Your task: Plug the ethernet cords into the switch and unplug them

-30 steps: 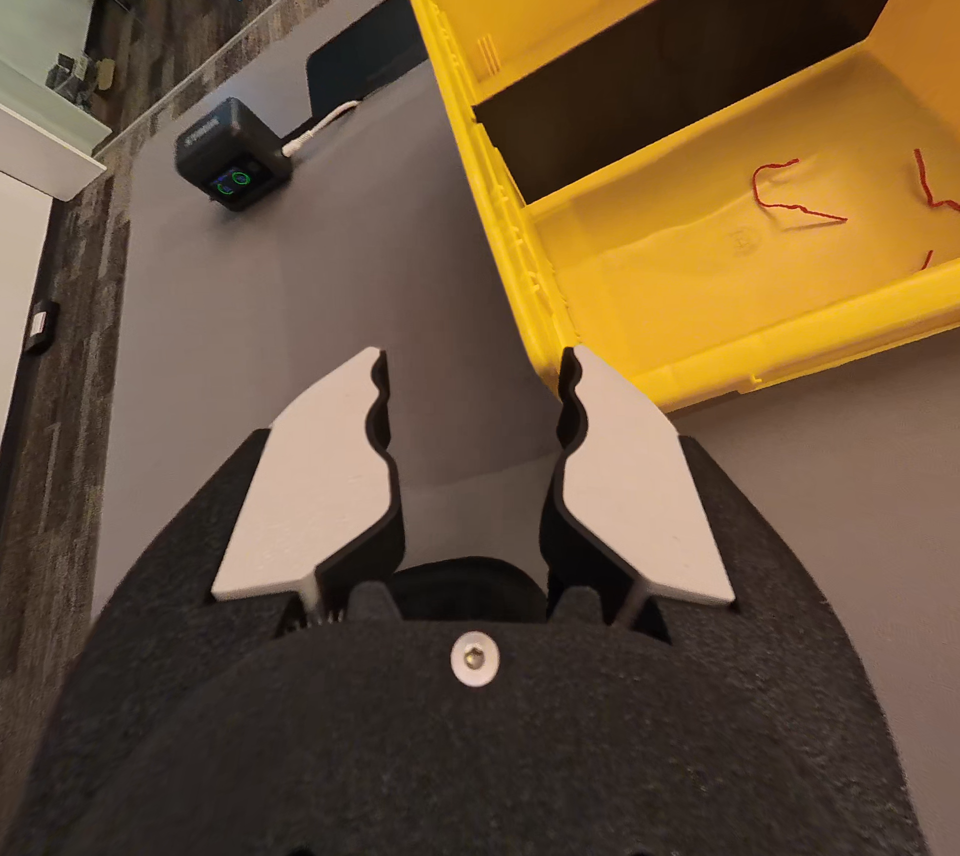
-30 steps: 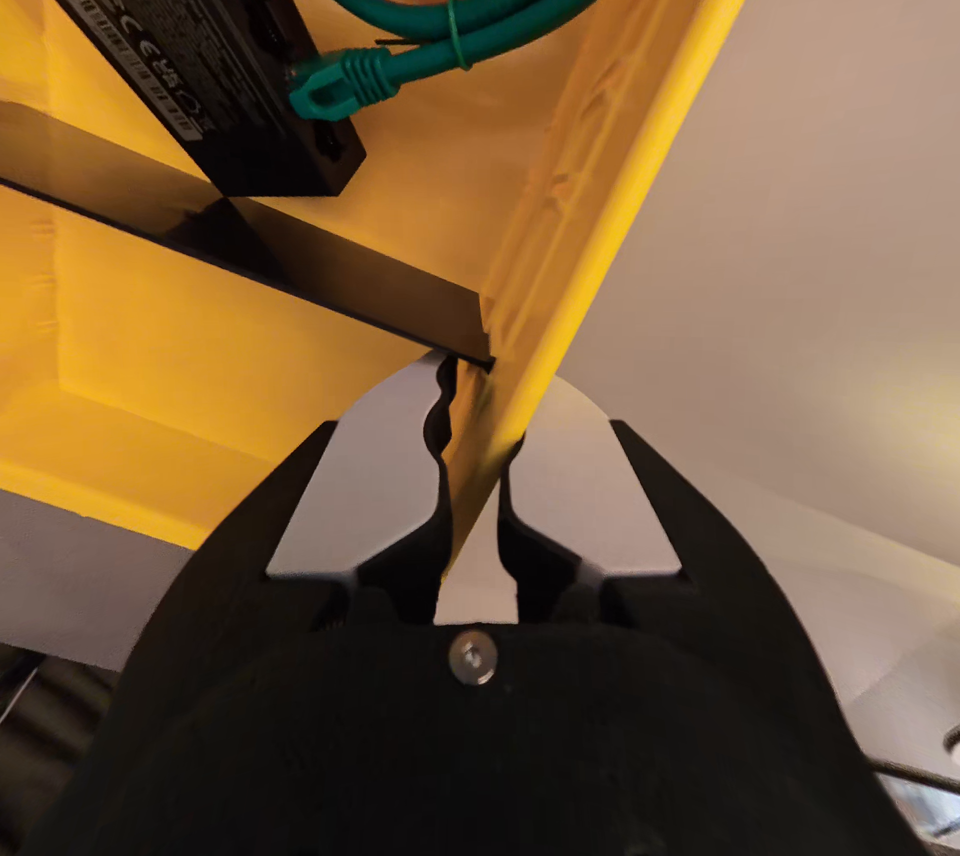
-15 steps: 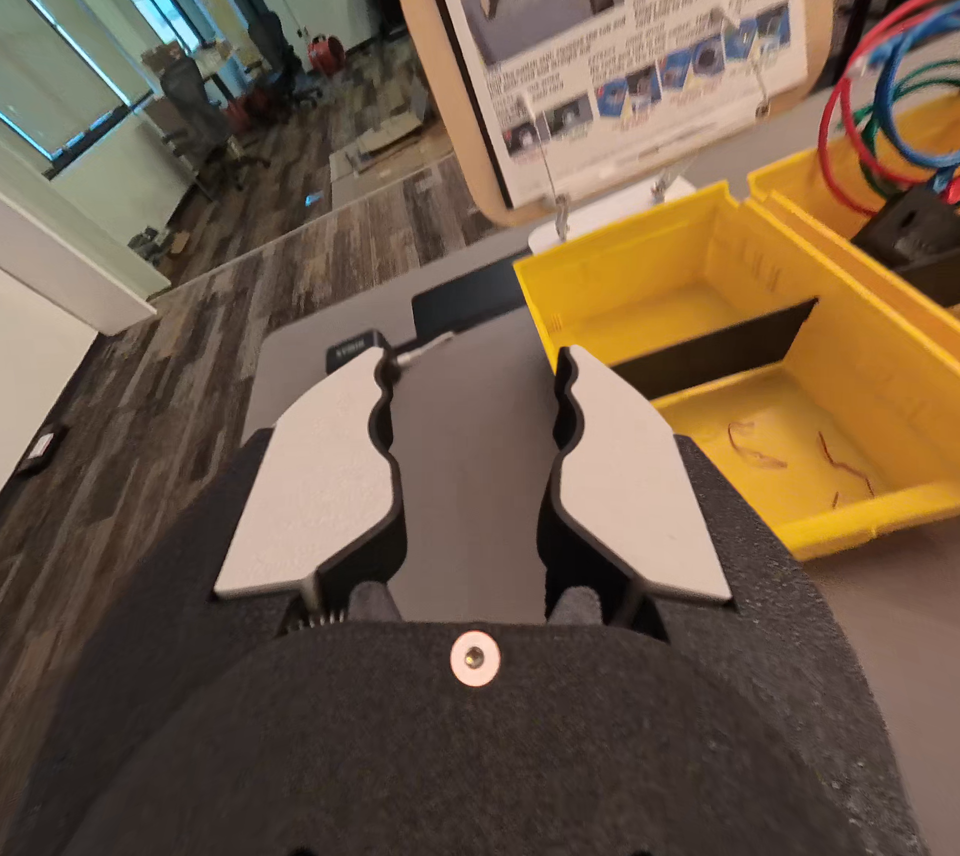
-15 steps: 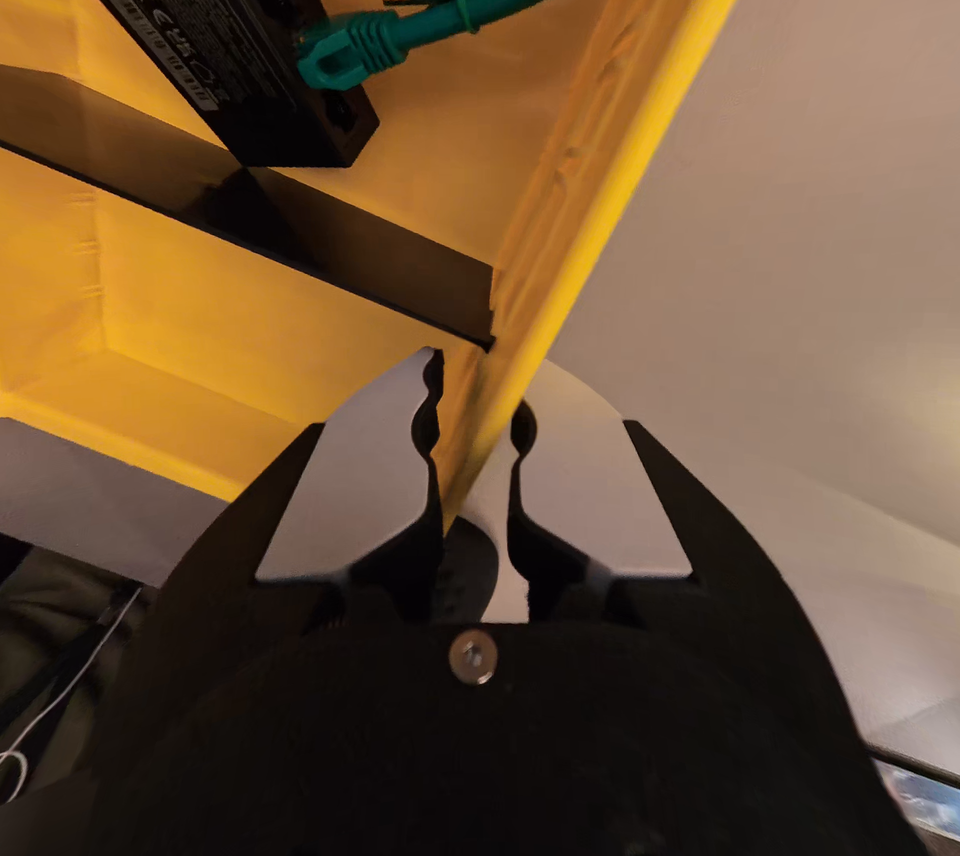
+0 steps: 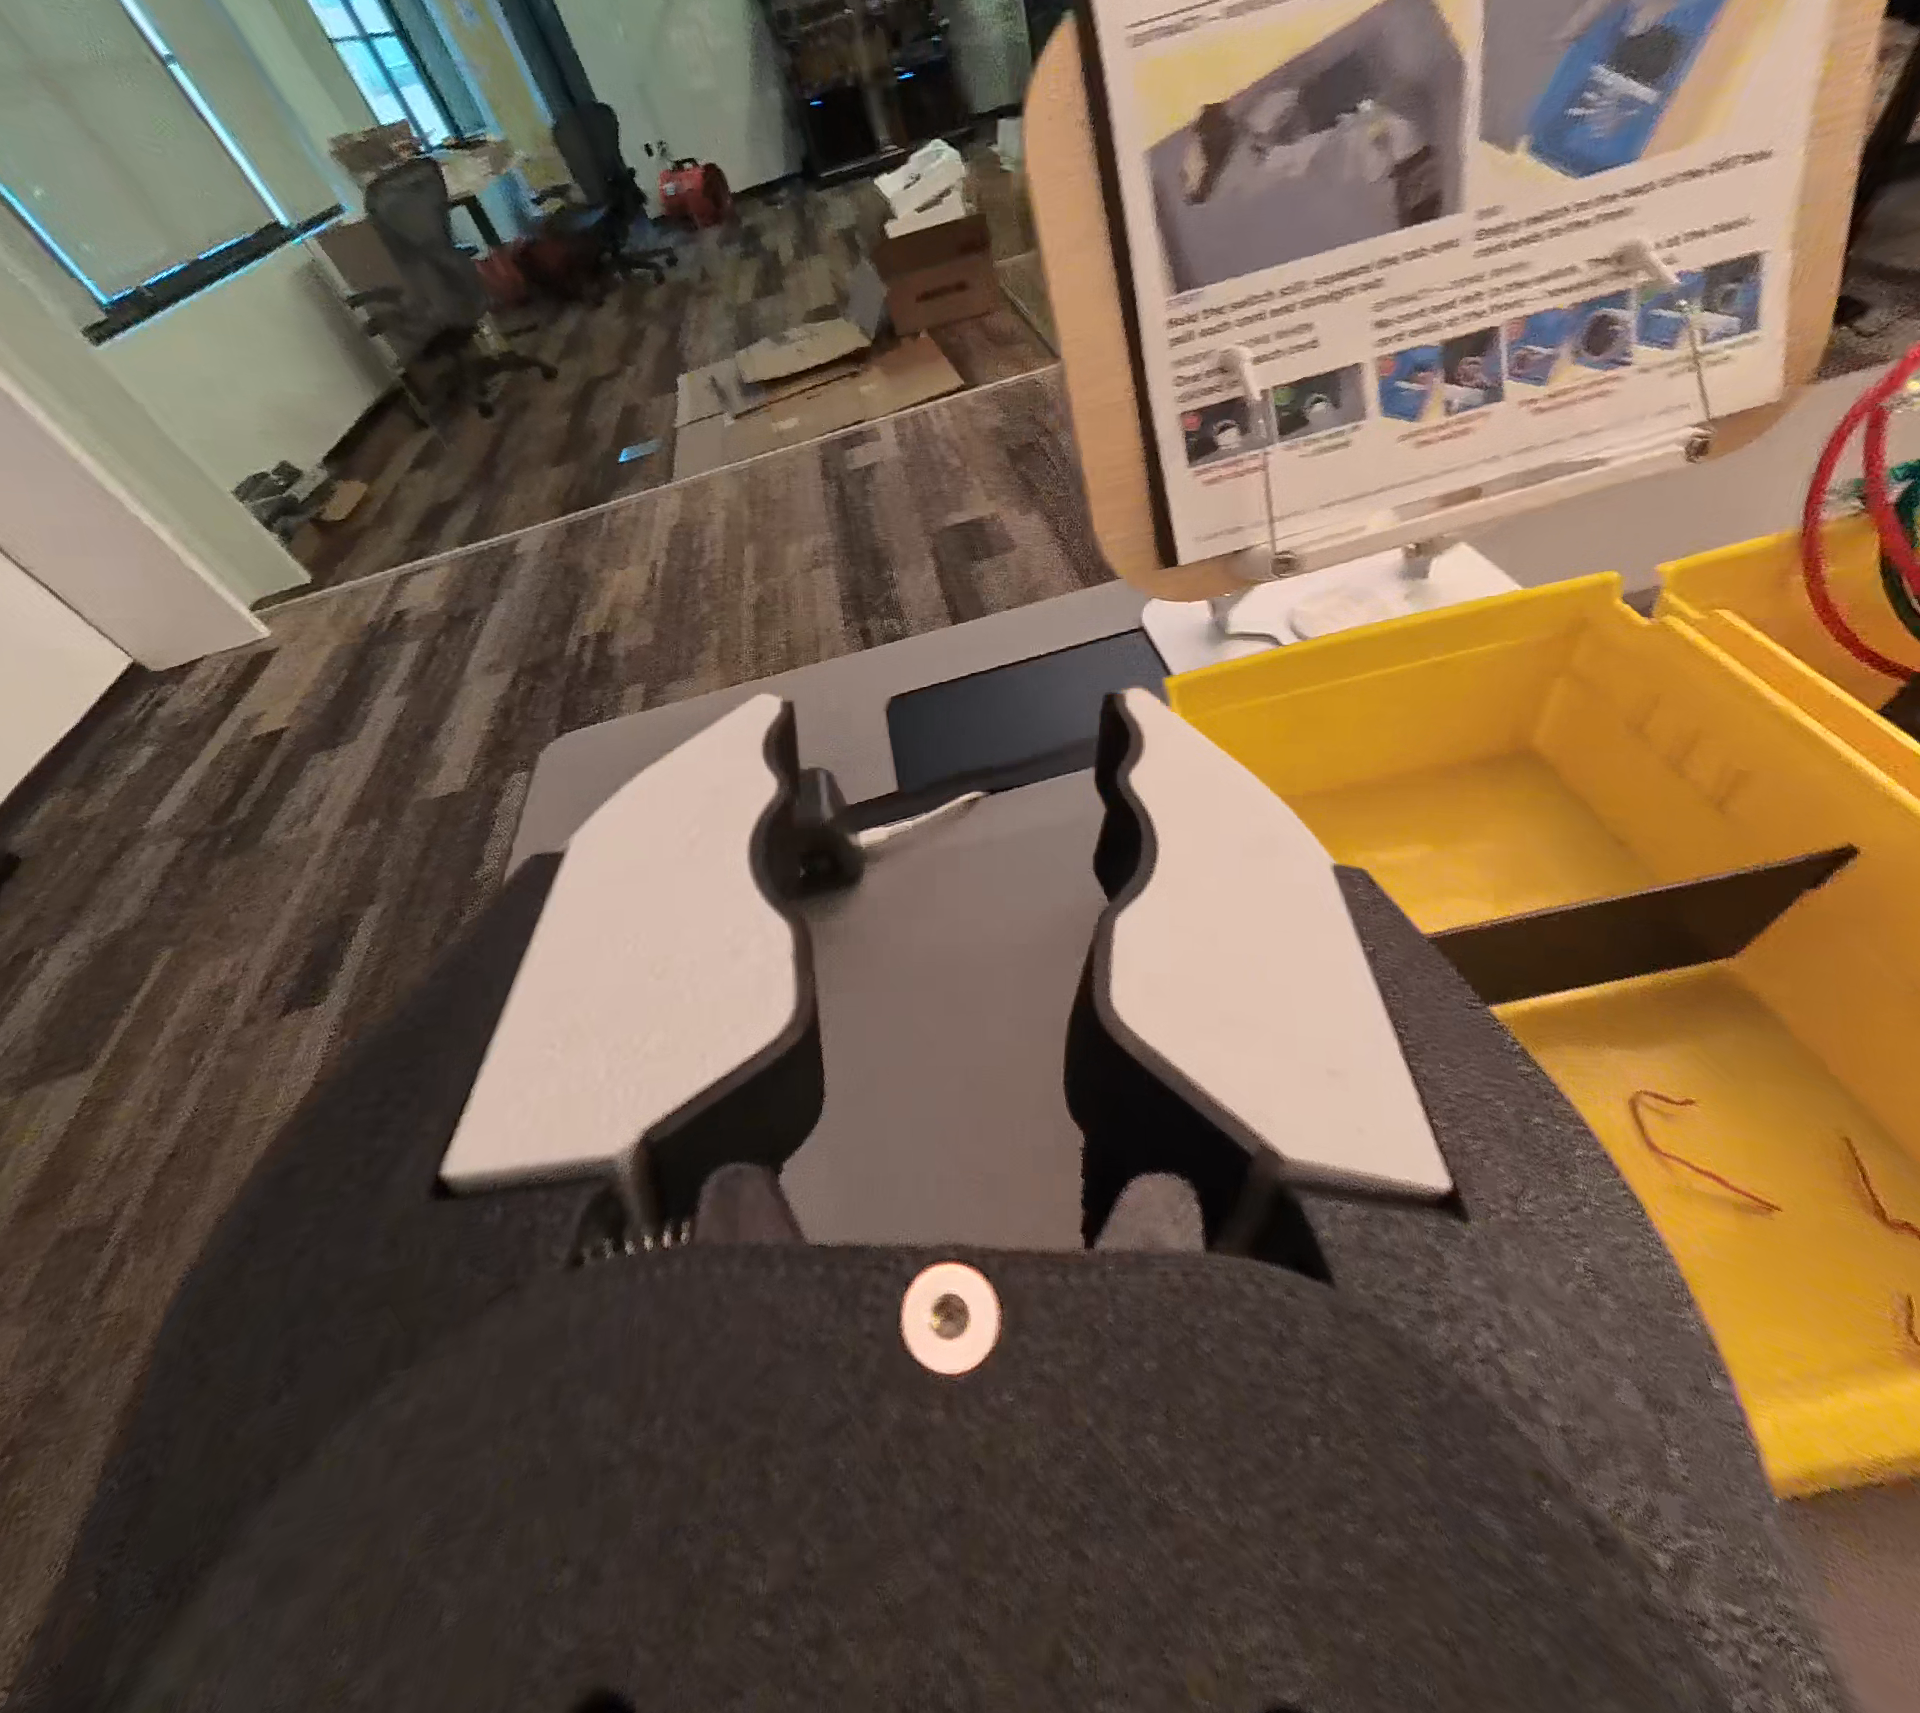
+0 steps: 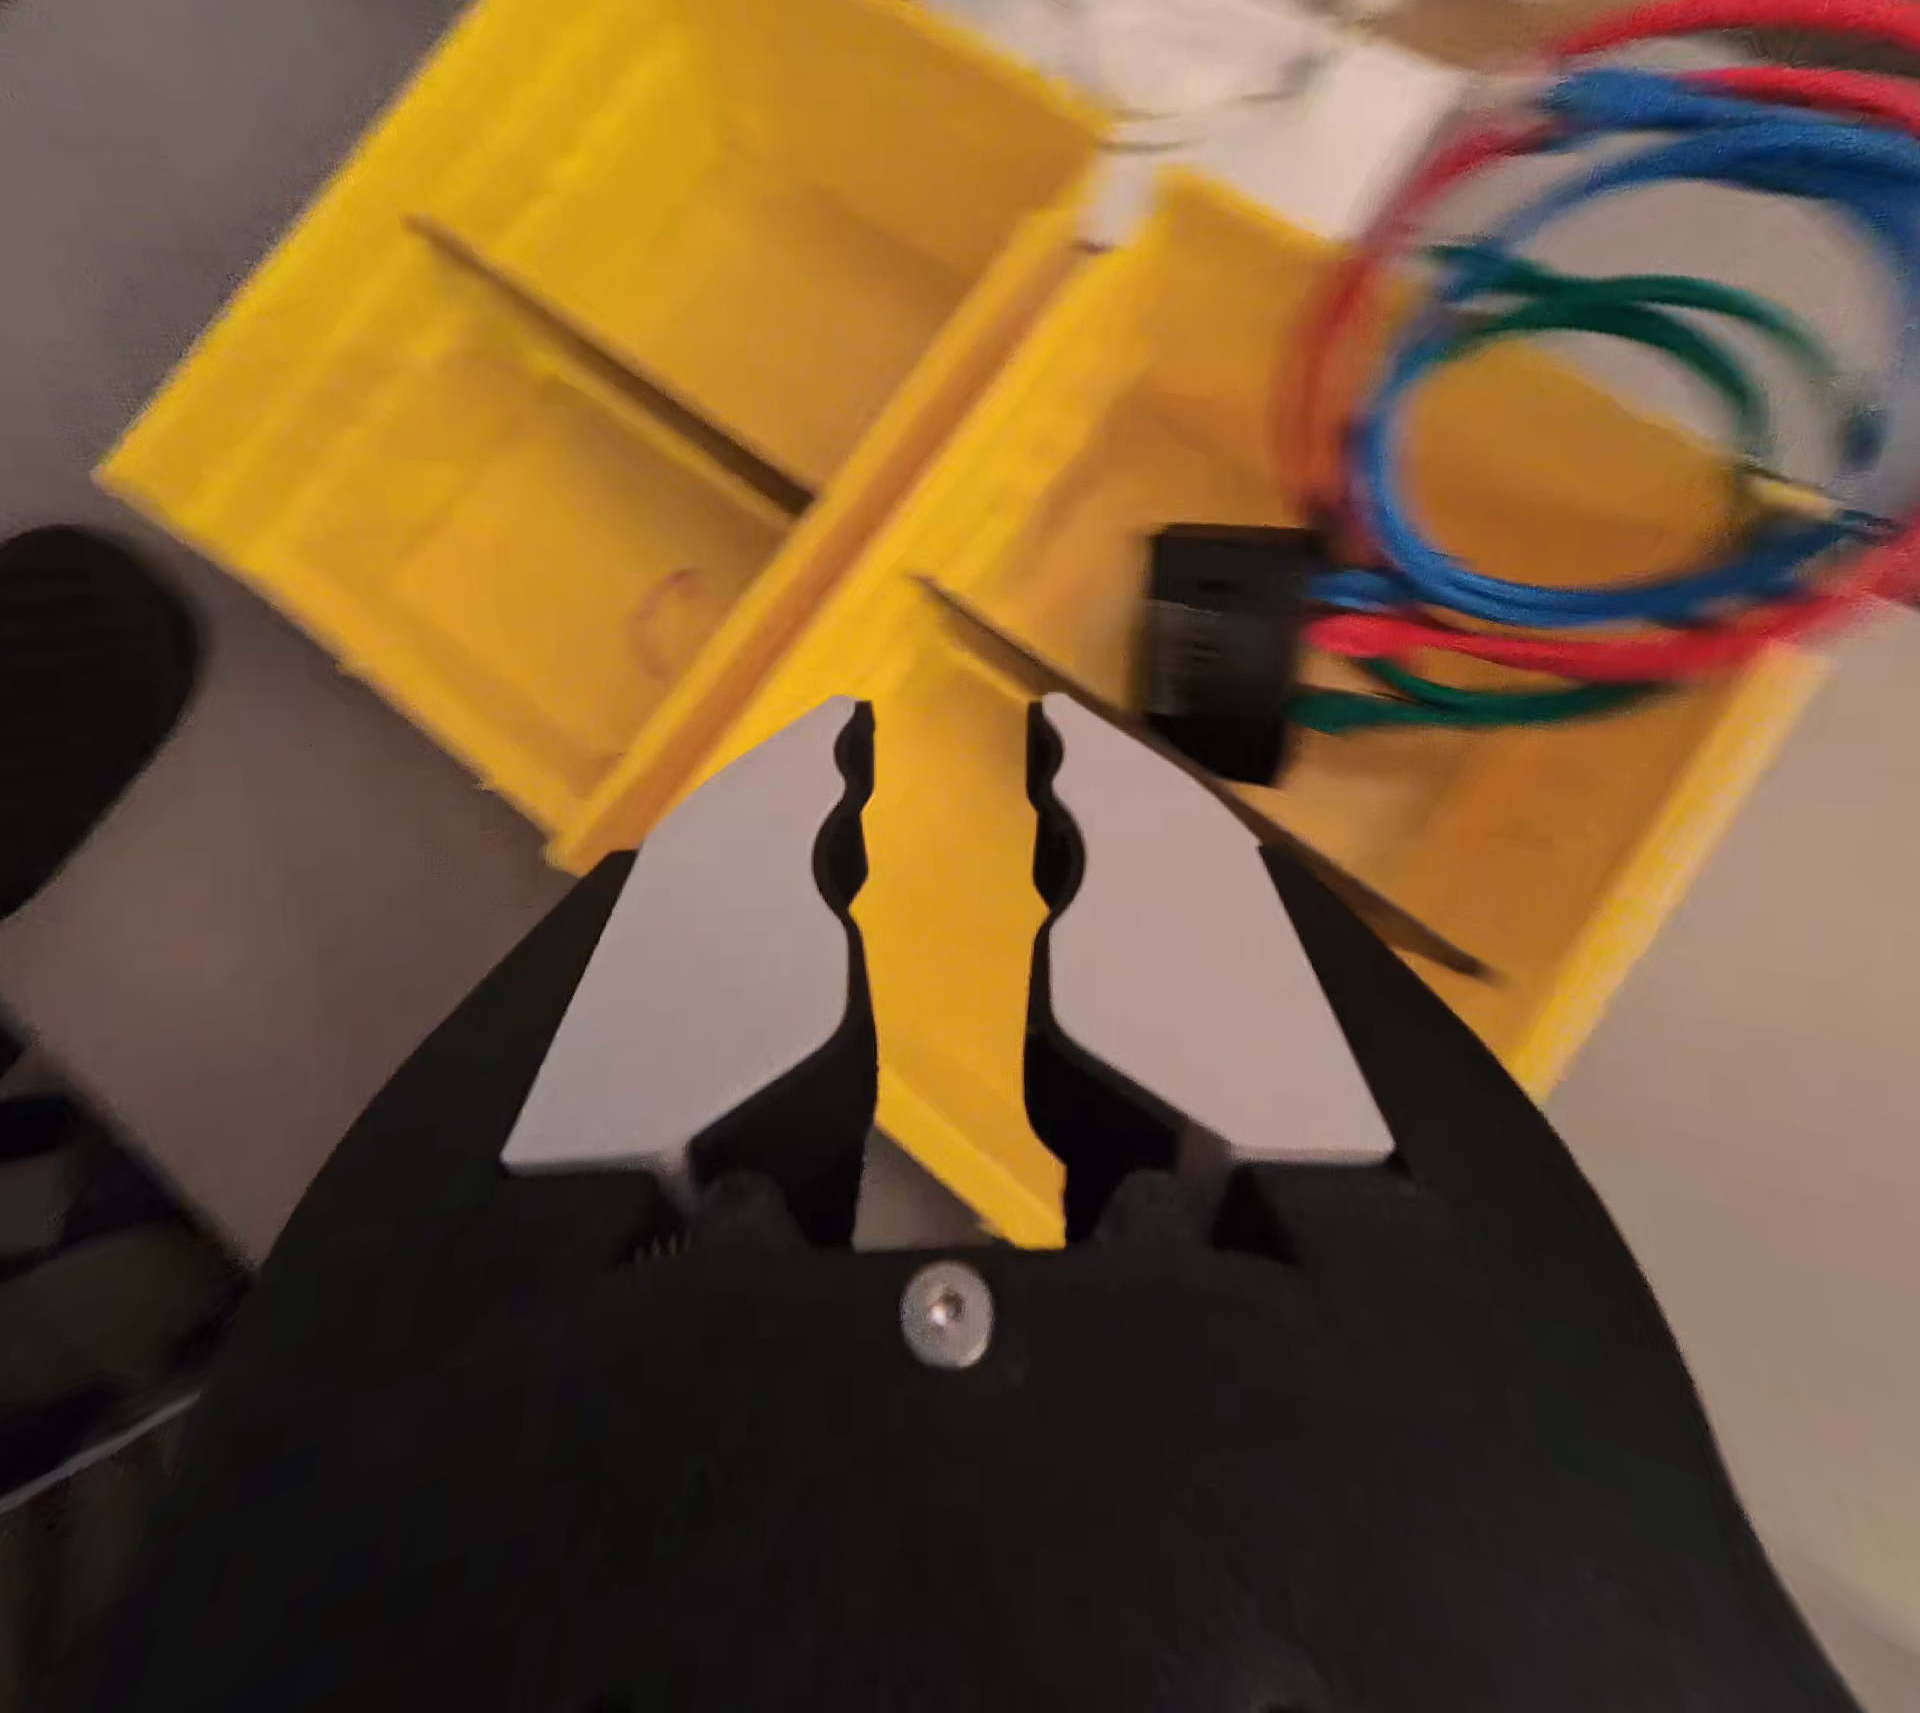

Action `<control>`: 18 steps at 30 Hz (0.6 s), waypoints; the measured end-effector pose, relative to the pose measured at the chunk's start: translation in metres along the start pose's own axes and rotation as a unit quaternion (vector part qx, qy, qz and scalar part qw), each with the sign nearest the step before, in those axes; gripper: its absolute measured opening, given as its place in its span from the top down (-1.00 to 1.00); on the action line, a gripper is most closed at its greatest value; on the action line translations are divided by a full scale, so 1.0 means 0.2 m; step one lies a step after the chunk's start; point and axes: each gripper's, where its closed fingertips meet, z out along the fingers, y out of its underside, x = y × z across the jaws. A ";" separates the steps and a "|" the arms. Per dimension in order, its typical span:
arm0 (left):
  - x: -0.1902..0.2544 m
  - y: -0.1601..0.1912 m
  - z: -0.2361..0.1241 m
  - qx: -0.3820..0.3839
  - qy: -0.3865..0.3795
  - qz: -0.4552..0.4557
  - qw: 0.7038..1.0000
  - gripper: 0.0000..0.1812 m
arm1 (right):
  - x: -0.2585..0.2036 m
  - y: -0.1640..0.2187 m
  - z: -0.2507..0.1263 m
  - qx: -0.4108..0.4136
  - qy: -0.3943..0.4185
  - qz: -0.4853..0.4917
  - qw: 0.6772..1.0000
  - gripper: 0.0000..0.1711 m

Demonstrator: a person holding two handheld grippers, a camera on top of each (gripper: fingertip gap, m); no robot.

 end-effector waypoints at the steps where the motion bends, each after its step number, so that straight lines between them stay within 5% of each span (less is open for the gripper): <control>1: -0.02 0.01 0.00 0.000 0.003 -0.006 1.000 0.39 | -0.12 0.01 0.07 -0.015 -0.035 -0.012 0.999 0.66; 4: -0.04 -0.02 -0.02 0.020 0.034 -0.036 0.999 0.40 | -0.32 0.06 0.29 -0.090 -0.060 -0.016 0.994 0.68; 8: -0.04 -0.03 -0.05 0.033 0.057 -0.049 0.997 0.40 | -0.31 0.02 0.50 -0.125 0.002 0.016 0.992 0.69; 18: -0.06 -0.13 -0.20 0.094 0.127 -0.094 0.983 0.41 | -0.28 0.06 0.62 -0.213 0.089 0.058 0.971 0.75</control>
